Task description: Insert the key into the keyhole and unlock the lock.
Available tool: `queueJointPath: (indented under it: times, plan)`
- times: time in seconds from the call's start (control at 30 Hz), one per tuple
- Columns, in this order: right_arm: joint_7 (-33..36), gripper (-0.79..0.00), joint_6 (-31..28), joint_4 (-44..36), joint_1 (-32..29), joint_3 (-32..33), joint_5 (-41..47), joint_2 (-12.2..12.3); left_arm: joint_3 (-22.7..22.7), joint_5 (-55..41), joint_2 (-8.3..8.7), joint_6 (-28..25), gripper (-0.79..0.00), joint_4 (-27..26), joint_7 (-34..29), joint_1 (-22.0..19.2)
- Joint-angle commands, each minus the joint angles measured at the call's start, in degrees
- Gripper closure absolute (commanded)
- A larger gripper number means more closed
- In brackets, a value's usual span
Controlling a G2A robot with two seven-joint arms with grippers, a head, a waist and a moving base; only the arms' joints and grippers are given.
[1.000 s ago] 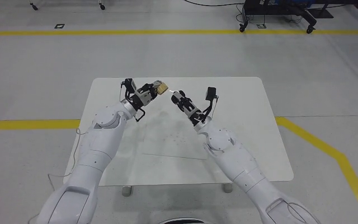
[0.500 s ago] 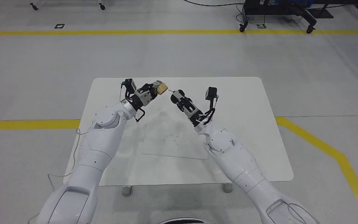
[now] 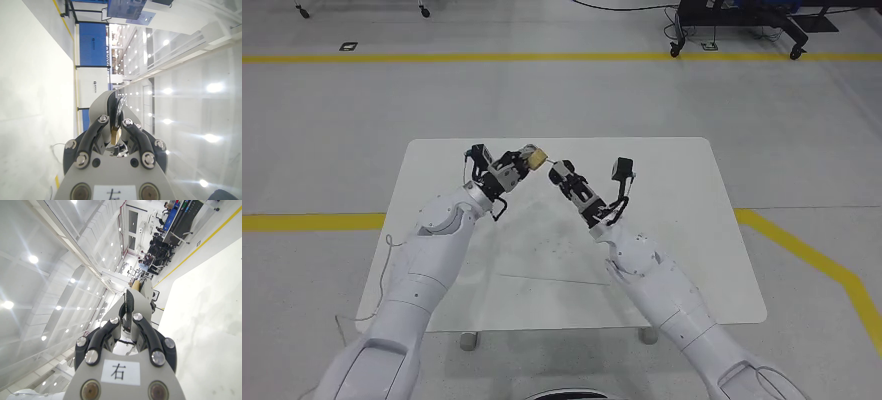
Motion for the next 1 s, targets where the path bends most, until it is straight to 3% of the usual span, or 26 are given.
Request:
queueJointPath:
  times: [0.0, 0.07, 0.3, 0.43, 0.53, 0.97]
  plan:
    - [-6.7, 0.000, -0.3, -1.5, -1.4, 0.6, -5.3, 0.0, 1.5, -3.3, -0.96, -2.0, 0.000, 1.0, 1.5, 0.1]
    - [-14.6, 0.000, 0.0, -3.3, -3.0, 0.5, -10.4, -0.3, 2.7, -6.7, -1.96, -3.7, 0.000, 2.7, 2.0, -0.5]
    - [-21.8, 0.000, 2.9, -6.6, -6.2, -1.1, -19.7, -1.0, 6.0, -11.0, -4.99, -16.3, 0.000, 9.8, 3.0, -3.3]
    - [-22.6, 0.000, 6.2, -7.5, -6.6, -2.1, -22.9, -1.3, 6.4, -11.1, -5.86, -21.6, 0.000, 13.4, 1.2, -5.1]
    - [-28.0, 0.000, 8.4, -7.9, -7.1, -2.6, -28.0, -1.7, 6.6, -10.0, -6.24, -25.3, 0.000, 15.3, 0.1, -5.8]
    - [-31.2, 0.000, 10.9, -5.6, -6.2, -4.7, -31.5, -3.4, 6.0, -12.4, -7.42, -27.0, 0.000, 18.8, -5.3, -6.7]
